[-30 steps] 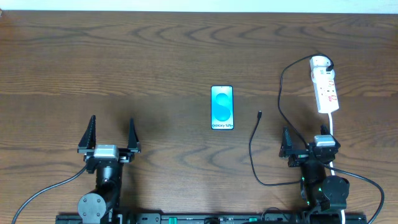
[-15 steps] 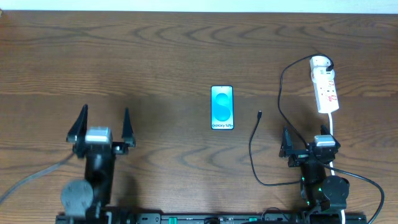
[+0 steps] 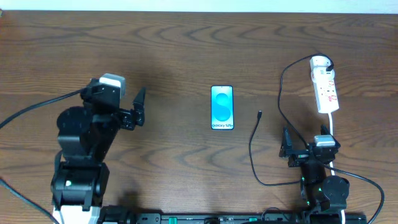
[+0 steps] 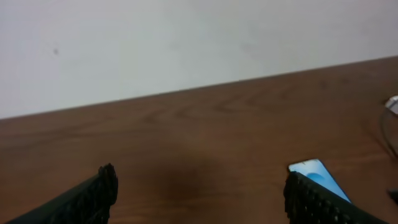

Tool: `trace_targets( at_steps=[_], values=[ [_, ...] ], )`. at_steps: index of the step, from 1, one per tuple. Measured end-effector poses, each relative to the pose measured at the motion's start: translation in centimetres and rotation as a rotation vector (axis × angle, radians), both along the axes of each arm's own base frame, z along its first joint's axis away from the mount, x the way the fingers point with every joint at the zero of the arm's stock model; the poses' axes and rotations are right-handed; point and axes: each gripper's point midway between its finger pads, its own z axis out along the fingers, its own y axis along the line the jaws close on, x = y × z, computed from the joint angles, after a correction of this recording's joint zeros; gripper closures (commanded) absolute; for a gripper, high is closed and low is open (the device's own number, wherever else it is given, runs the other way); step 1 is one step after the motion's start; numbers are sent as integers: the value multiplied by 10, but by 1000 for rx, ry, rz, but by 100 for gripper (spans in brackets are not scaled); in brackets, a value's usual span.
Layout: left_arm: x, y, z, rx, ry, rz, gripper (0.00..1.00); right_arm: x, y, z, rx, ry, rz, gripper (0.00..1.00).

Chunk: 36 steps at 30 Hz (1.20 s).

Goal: Plug charger to phone and switch on socket
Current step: 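Open the left gripper and reach it forward over the phone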

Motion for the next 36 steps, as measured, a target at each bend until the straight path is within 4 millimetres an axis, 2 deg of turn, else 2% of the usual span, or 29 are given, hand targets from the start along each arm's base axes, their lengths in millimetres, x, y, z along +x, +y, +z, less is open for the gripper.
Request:
trace_targets(
  at_steps=[5, 12, 17, 21, 24, 30, 36],
  values=[
    [8, 0, -11, -30, 109, 15, 13, 0, 0, 0, 0, 0, 0, 1],
    [32, -3, -6, -44, 430, 44, 13, 0, 0, 0, 0, 0, 0, 1],
    [50, -33, -25, -38, 664, -14, 13, 0, 0, 0, 0, 0, 0, 1],
    [56, -70, -47, -112, 772, -124, 13, 0, 0, 0, 0, 0, 0, 1],
    [62, -91, -50, -177, 786, -173, 13, 0, 0, 0, 0, 0, 0, 1],
    [59, -94, -51, -239, 838, -54, 13, 0, 0, 0, 0, 0, 0, 1],
    [50, -104, -43, -207, 878, 22, 13, 0, 0, 0, 0, 0, 0, 1]
  ],
)
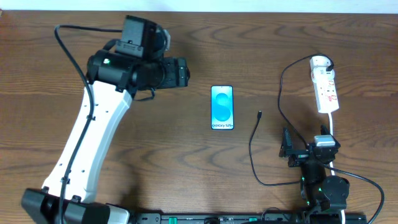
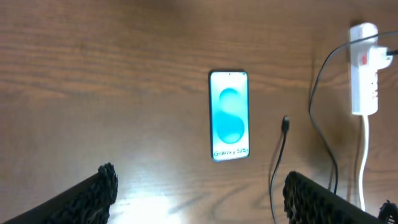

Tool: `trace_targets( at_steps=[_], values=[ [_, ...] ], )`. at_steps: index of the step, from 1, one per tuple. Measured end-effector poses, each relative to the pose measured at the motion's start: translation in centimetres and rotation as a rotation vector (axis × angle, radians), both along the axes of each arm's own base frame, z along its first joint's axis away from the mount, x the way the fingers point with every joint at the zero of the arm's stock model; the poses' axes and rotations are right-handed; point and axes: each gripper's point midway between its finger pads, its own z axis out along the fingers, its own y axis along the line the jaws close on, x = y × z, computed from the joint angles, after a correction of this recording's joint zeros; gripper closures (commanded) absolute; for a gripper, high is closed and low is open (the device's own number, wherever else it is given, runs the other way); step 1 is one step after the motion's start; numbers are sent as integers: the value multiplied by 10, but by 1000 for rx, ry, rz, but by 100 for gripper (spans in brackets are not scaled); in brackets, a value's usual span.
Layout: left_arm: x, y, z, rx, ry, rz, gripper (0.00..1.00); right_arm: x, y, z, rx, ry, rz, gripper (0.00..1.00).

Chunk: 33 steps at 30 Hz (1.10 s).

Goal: Plug charger to phone and switch on socket
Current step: 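Open the left gripper and reach it forward over the phone, then lower the left gripper down onto the top end of the phone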

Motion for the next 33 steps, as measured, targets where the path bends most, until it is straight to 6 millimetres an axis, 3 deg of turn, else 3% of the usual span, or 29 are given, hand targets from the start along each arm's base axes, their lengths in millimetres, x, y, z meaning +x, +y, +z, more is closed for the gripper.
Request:
trace_targets(
  at_steps=[4, 9, 13, 23, 31, 32, 33],
  values=[
    [4, -8, 0, 70, 55, 8, 13, 0, 0, 0, 0, 0, 0, 1],
    [17, -19, -15, 179, 152, -8, 13, 0, 0, 0, 0, 0, 0, 1],
    [28, -37, -41, 244, 210, -17, 13, 0, 0, 0, 0, 0, 0, 1],
    [34, -78, -123, 305, 348, 28, 13, 0, 0, 0, 0, 0, 0, 1],
    [32, -102, -151, 305, 366, 44, 13, 0, 0, 0, 0, 0, 0, 1],
    [32, -105, -153, 305, 366, 42, 2, 0, 0, 0, 0, 0, 0, 1],
    [33, -107, -155, 303, 362, 40, 2, 0, 0, 0, 0, 0, 0, 1]
  ],
)
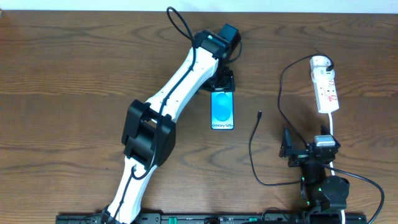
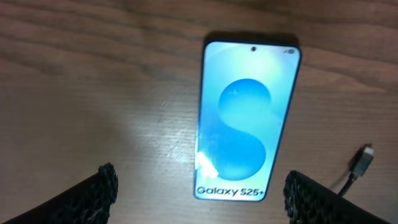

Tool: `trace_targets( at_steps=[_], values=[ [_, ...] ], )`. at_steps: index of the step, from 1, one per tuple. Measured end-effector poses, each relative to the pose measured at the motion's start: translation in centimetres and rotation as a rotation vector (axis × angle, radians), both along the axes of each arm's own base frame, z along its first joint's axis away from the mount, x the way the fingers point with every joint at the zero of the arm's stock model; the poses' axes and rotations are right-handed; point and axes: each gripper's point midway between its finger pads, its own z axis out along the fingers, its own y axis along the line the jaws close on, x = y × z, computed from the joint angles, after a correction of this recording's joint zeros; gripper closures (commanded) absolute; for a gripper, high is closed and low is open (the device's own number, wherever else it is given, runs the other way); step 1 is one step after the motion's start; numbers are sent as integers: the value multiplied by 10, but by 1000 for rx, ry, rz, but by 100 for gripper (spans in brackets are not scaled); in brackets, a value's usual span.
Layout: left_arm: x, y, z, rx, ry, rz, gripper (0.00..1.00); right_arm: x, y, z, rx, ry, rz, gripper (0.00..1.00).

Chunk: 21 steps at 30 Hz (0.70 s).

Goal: Plug charger to phone and switch on socket
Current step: 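Lower the left gripper down onto the top end of the phone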

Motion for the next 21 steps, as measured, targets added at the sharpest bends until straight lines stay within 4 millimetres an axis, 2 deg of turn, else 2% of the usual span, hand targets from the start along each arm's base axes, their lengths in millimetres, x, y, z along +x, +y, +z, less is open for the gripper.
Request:
trace_targets(
  at_steps=[14, 21],
  values=[
    [5, -12, -8, -19, -26, -1, 2, 0, 0, 0, 0, 0, 0, 1],
    [4, -12, -23, -15, -21, -5, 2, 0, 0, 0, 0, 0, 0, 1]
  ],
)
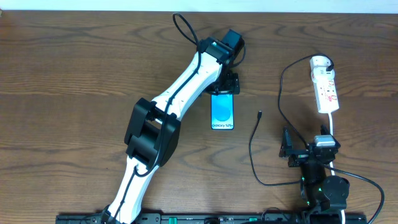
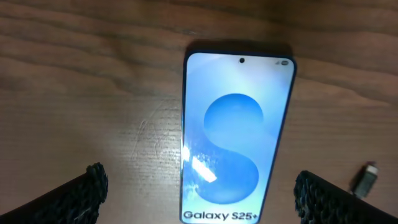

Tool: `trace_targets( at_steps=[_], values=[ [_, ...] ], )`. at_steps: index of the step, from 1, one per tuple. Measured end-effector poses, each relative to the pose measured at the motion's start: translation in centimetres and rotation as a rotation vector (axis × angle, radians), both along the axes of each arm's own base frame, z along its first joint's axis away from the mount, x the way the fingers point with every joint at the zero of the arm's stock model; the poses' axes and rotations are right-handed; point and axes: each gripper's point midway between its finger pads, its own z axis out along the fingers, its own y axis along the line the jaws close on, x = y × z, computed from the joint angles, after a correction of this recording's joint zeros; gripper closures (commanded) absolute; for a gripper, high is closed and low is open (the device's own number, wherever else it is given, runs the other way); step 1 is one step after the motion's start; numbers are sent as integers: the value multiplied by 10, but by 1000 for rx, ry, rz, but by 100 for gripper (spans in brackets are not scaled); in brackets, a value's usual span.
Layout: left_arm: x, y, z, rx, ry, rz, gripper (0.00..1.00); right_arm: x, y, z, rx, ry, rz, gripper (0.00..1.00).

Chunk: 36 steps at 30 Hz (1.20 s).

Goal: Plug charger to phone and switch on socket
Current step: 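Lower the left gripper down onto the top end of the phone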

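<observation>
A phone (image 1: 223, 109) with a lit blue screen reading "Galaxy S25+" lies flat on the table; the left wrist view has the phone (image 2: 236, 137) close below. My left gripper (image 1: 225, 84) hovers over its far end, open, its dark fingertips (image 2: 87, 186) wide on either side of the phone. The charger plug (image 1: 259, 114) lies just right of the phone, its black cable (image 1: 254, 152) looping to the white socket strip (image 1: 325, 87) at the right. The plug (image 2: 367, 177) shows at the wrist view's right edge. My right gripper (image 1: 288, 148) rests at the near right, seemingly shut.
The brown wooden table (image 1: 93, 62) reaches to the white wall at the far edge. The left arm's white links (image 1: 180, 87) stretch diagonally across the middle of the table. The strip's white lead (image 1: 336, 134) runs down toward the right arm's base.
My left gripper has come closer to the phone, which now fills more of the wrist view. The jaws remain open. The right arm, plug and socket strip have not moved.
My left arm was folded at the near left, its camera facing the wall. Then it was stretched out left of the phone, looking down at phone, plug and strip. Then it hung open over the phone's far end, and now sits closer to it.
</observation>
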Motion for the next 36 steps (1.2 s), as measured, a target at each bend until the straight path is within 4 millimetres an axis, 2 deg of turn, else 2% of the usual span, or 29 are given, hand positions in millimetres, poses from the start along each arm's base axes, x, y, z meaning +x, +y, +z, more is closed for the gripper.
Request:
trace_targets(
  at_steps=[8, 24, 31, 36],
  values=[
    [0, -3, -18, -8, -9, -95, 2, 0, 0, 0, 0, 0, 0, 1],
    [0, -4, -23, -13, -8, -97, 2, 0, 0, 0, 0, 0, 0, 1],
    [-6, -21, -27, -21, -16, -131, 2, 0, 0, 0, 0, 0, 0, 1],
    [-19, -32, -45, 9, 10, -145, 2, 0, 0, 0, 0, 0, 0, 1]
  ],
)
